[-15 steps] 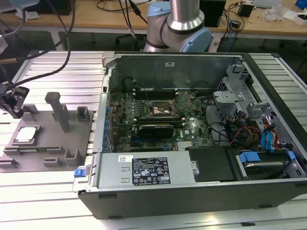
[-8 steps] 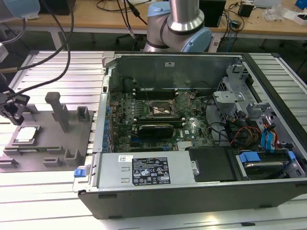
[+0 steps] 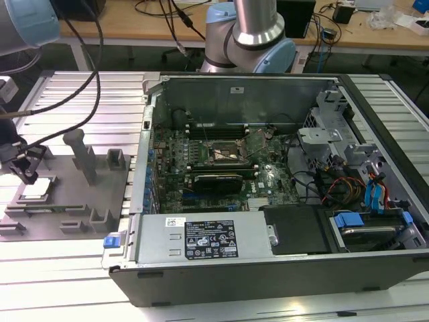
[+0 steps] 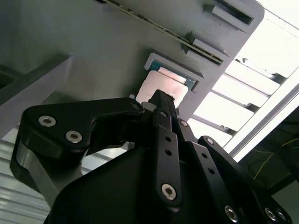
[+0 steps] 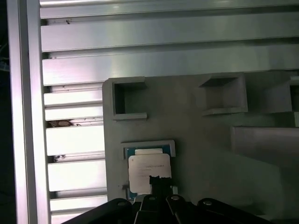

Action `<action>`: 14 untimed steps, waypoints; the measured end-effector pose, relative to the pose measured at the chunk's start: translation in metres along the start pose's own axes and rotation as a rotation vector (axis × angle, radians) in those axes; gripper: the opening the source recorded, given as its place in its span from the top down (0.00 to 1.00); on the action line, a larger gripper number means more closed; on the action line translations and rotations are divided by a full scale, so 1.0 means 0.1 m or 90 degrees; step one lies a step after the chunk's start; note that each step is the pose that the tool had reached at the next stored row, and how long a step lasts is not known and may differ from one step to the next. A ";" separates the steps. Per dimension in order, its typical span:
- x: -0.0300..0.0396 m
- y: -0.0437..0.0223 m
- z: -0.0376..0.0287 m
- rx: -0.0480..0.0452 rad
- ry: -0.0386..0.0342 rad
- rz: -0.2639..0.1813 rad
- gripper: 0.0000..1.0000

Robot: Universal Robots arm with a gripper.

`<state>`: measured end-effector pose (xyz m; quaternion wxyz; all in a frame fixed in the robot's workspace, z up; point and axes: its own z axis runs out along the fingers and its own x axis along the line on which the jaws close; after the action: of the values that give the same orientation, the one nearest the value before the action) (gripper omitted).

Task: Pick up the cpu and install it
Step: 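Pick up the cpu and move it towards the insertion slot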

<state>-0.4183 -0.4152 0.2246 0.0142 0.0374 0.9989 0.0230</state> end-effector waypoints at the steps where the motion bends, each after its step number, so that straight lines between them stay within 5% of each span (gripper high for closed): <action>1: 0.004 -0.002 0.018 0.0000 0.0000 0.000 0.89; 6: 0.018 -0.009 0.114 0.0001 0.0005 0.000 0.89; 12: 0.019 -0.009 0.117 0.0001 0.0005 0.000 0.89; 14: 0.019 -0.009 0.118 0.0001 0.0005 0.000 0.76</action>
<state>-0.4198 -0.4155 0.2128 0.0138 0.0374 0.9989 0.0230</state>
